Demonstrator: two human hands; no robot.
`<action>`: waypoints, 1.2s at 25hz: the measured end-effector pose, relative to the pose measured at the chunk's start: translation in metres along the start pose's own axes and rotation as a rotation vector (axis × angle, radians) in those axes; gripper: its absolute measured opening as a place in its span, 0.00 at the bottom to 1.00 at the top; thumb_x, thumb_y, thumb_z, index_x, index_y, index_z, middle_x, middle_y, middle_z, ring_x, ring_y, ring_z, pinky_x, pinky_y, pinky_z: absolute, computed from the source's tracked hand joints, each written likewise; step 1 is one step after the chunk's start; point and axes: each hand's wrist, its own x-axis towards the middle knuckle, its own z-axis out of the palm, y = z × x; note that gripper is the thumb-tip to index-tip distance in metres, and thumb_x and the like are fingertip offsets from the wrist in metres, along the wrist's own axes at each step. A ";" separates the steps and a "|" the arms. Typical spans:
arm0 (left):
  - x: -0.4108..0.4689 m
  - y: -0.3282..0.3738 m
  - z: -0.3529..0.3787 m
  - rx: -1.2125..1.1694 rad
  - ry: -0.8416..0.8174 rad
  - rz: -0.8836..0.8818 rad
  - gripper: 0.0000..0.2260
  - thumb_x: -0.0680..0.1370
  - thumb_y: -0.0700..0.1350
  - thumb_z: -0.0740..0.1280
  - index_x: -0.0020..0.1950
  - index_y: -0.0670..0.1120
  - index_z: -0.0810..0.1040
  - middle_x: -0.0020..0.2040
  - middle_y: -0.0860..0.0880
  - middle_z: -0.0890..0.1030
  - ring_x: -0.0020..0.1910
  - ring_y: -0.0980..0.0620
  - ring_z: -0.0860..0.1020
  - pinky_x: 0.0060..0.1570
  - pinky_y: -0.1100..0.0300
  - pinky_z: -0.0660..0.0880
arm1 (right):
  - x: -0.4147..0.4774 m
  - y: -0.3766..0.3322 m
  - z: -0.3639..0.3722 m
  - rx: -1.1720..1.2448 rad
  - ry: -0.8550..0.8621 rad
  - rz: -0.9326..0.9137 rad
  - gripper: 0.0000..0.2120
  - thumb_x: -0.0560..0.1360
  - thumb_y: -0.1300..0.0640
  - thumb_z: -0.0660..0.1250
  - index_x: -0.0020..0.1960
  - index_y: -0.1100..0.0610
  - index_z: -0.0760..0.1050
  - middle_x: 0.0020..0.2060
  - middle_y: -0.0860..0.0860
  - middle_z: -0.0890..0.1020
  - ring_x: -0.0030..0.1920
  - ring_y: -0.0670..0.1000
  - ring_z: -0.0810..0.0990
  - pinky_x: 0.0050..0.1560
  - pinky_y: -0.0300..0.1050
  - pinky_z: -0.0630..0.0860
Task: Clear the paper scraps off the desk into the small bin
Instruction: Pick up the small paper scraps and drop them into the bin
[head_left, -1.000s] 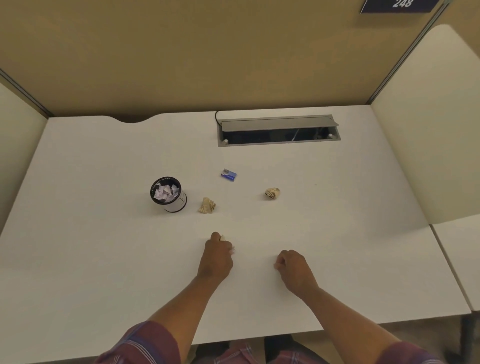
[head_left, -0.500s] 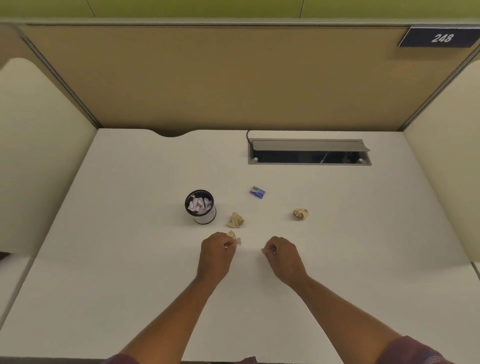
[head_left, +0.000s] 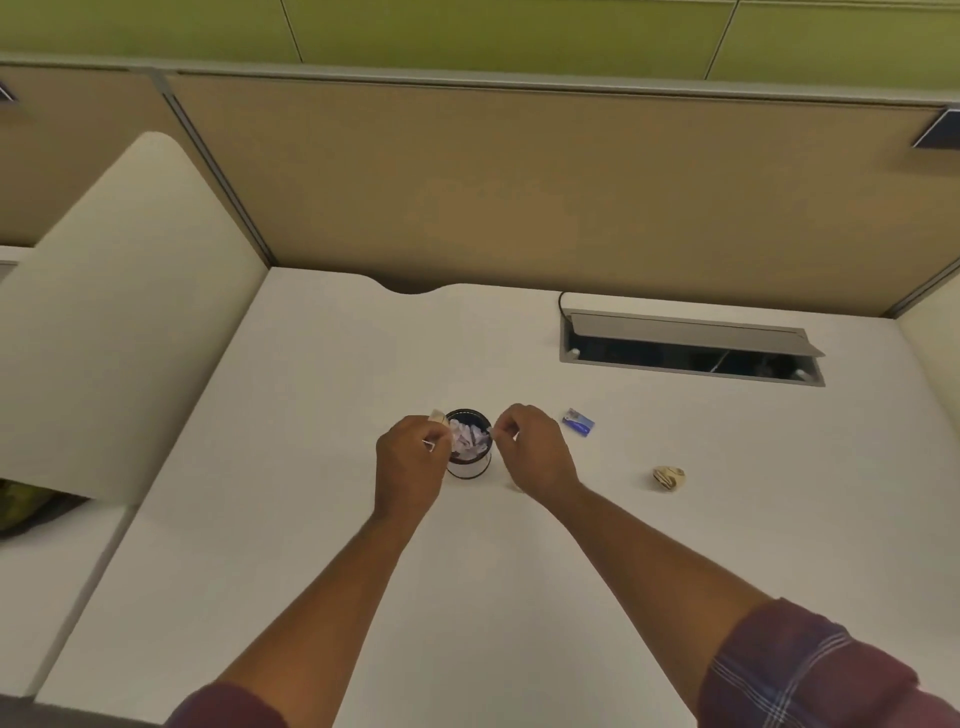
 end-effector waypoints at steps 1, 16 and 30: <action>0.007 -0.003 0.001 0.021 -0.018 0.011 0.03 0.74 0.39 0.73 0.41 0.45 0.86 0.41 0.51 0.85 0.39 0.53 0.81 0.43 0.56 0.80 | 0.008 -0.005 0.005 -0.028 -0.001 -0.007 0.05 0.78 0.54 0.66 0.43 0.48 0.75 0.41 0.44 0.78 0.40 0.45 0.76 0.40 0.37 0.72; 0.032 -0.024 0.039 0.491 -0.320 0.118 0.09 0.79 0.43 0.67 0.46 0.51 0.86 0.40 0.48 0.86 0.45 0.45 0.75 0.46 0.49 0.76 | 0.040 0.006 0.042 -0.263 -0.153 -0.049 0.11 0.81 0.58 0.59 0.54 0.56 0.80 0.49 0.55 0.78 0.47 0.54 0.78 0.49 0.45 0.76; 0.035 -0.012 0.040 0.734 -0.418 0.133 0.11 0.78 0.45 0.62 0.51 0.55 0.85 0.46 0.55 0.83 0.55 0.47 0.72 0.53 0.48 0.64 | 0.014 0.036 0.004 -0.107 -0.073 0.010 0.11 0.80 0.58 0.61 0.55 0.52 0.81 0.51 0.51 0.79 0.48 0.49 0.79 0.47 0.39 0.72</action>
